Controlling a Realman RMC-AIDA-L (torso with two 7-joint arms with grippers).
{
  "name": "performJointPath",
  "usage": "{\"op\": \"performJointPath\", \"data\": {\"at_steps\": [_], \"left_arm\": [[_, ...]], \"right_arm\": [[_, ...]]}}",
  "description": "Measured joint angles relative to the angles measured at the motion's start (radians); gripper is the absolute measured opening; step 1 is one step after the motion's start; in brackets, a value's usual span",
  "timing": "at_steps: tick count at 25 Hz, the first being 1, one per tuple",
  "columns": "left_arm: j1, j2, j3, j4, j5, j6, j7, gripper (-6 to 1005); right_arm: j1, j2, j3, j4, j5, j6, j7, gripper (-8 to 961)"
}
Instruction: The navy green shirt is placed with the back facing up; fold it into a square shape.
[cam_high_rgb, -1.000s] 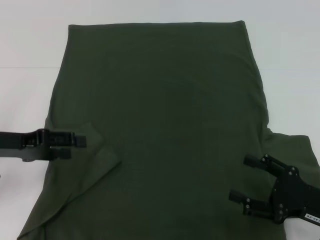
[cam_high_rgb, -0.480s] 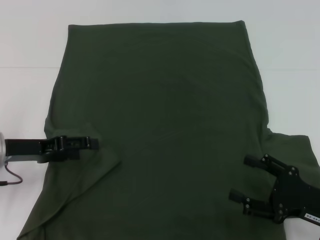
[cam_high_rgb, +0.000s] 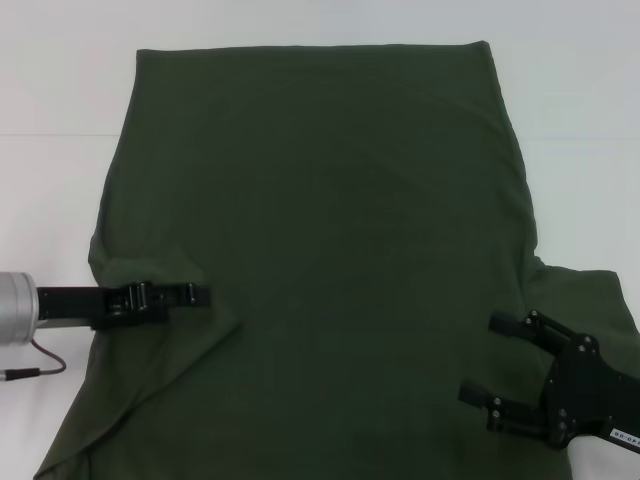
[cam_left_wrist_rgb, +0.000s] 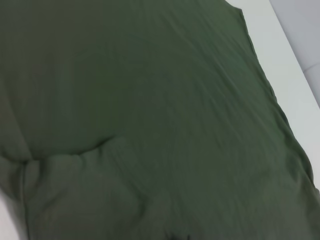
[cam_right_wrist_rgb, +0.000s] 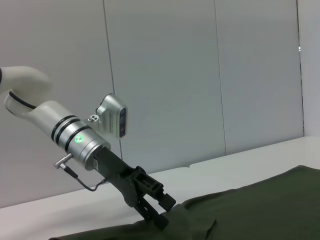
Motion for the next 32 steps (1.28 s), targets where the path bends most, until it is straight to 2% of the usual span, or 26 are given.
{"op": "performJointPath", "data": {"at_steps": [6, 14, 18, 26, 28, 32], "left_arm": [[-0.001, -0.008, 0.038, -0.001, 0.000, -0.013, 0.002, 908], [-0.007, -0.015, 0.046, -0.010, 0.001, -0.002, -0.007, 909], [-0.029, -0.006, 0.048, -0.052, -0.001, 0.077, -0.028, 909], [-0.040, 0.001, 0.036, -0.040, -0.011, 0.245, -0.060, 909], [-0.030, 0.012, 0.033, -0.028, -0.013, 0.252, 0.002, 909], [-0.007, 0.017, 0.033, 0.001, -0.013, 0.243, 0.139, 909]], "right_arm": [[0.001, 0.000, 0.000, 0.000, 0.000, 0.000, 0.000, 941], [0.003, 0.000, 0.000, 0.000, 0.000, 0.001, 0.000, 941], [0.002, 0.000, 0.000, 0.001, 0.000, -0.005, 0.000, 941], [0.002, 0.000, 0.000, 0.000, 0.000, -0.006, 0.000, 941], [0.003, 0.001, 0.000, 0.000, 0.000, -0.006, 0.000, 941], [0.005, 0.002, -0.005, 0.000, 0.000, -0.002, 0.000, 941]]}}
